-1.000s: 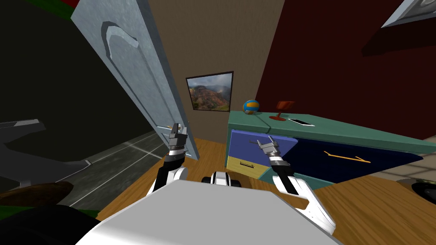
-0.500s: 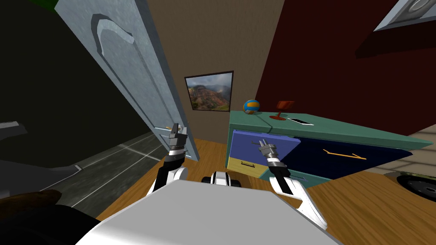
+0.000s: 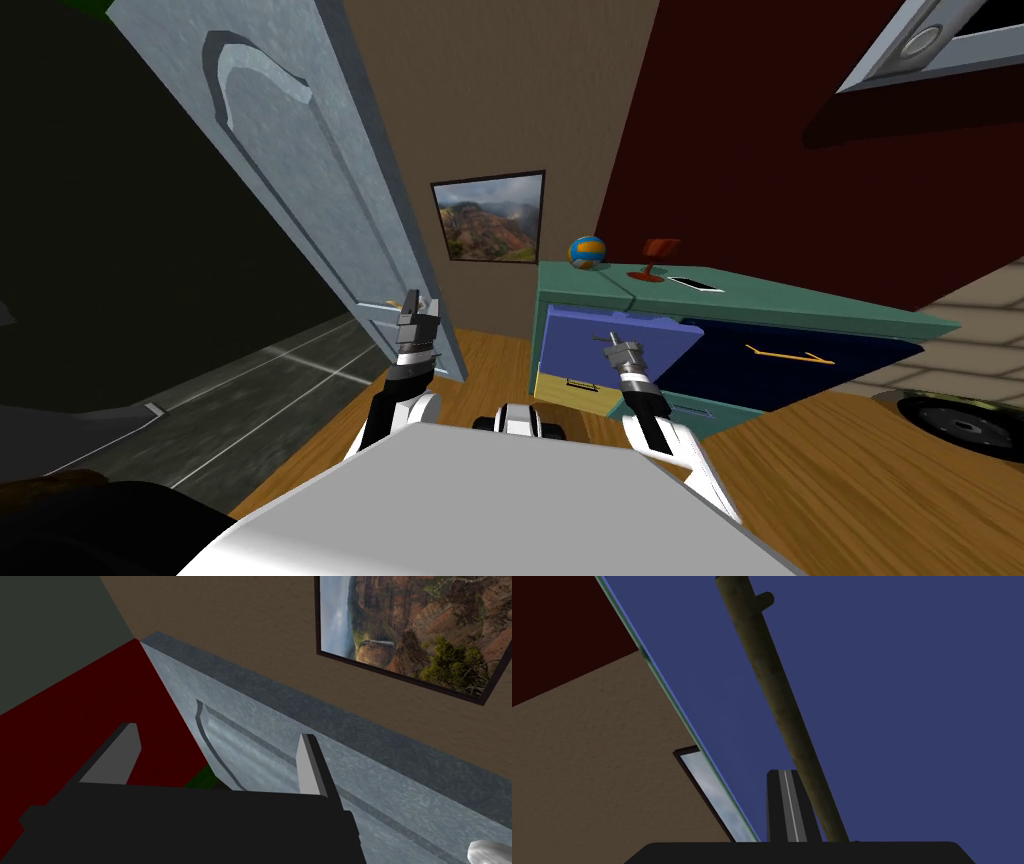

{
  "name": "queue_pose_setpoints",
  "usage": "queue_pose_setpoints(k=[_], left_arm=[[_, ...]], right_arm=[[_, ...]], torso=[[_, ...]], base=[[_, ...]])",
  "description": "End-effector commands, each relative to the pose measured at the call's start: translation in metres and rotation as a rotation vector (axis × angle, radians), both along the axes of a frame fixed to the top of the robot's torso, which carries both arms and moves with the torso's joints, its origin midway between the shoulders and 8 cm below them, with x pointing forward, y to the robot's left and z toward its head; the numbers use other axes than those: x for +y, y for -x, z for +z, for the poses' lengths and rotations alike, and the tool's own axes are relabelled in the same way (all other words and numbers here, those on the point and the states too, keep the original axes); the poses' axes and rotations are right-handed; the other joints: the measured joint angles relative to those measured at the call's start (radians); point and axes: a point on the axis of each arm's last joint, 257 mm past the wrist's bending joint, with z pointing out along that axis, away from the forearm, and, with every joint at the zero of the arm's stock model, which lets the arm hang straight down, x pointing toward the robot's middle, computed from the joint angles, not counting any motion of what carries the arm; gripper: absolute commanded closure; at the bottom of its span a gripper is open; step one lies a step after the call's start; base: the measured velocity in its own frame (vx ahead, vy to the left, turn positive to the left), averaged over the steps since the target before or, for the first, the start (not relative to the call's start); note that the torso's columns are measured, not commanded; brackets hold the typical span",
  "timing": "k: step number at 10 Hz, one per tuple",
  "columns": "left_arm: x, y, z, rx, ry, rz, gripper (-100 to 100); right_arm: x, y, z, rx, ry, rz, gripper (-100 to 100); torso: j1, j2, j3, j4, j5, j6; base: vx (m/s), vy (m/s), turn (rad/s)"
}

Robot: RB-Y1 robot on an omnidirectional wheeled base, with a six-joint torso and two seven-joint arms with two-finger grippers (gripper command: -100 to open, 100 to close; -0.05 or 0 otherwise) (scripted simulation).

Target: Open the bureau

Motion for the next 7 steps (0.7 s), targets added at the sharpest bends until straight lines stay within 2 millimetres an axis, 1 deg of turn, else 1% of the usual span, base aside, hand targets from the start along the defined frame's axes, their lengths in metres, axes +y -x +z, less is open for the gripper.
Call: queue_pose_setpoints(k=[1,2,3,6,7], left_arm=[[0.000,0.000,0.000,0.000,0.000,0.000,0],[0.000,0.000,0.000,0.000,0.000,0.000,0],[0.000,0.000,0.000,0.000,0.000,0.000,0],[0.000,0.000,0.000,0.000,0.000,0.000,0],[0.000,0.000,0.000,0.000,0.000,0.000,0]], right_arm=[[0.012,0.001,-0.022,0.032,-0.039,-0.008,-100],[0.000,-0.003,-0.003,-0.002,-0.013,-0.011,-100],[-0.005,-0.007,0.007,-0.010,-0.004,-0.021,-100],[-0.010,-0.011,0.015,-0.010,0.001,-0.033,-100],[-0.011,-0.010,0.023,-0.031,0.011,-0.030,-100]], torso=[[0.001,-0.003,-0.002,-0.001,0.000,-0.002],[0.001,-0.005,-0.002,-0.003,-0.001,-0.002],[-0.001,-0.002,-0.002,0.002,0.002,0.002],[-0.001,0.007,0.003,0.006,0.005,0.005],[-0.001,0.007,0.003,0.006,0.005,0.006]], base=[[-0.004,0.008,-0.005],[-0.012,-0.006,-0.032],[0.006,-0.014,0.003],[0.031,-0.013,0.025],[0.011,-0.012,-0.020]])
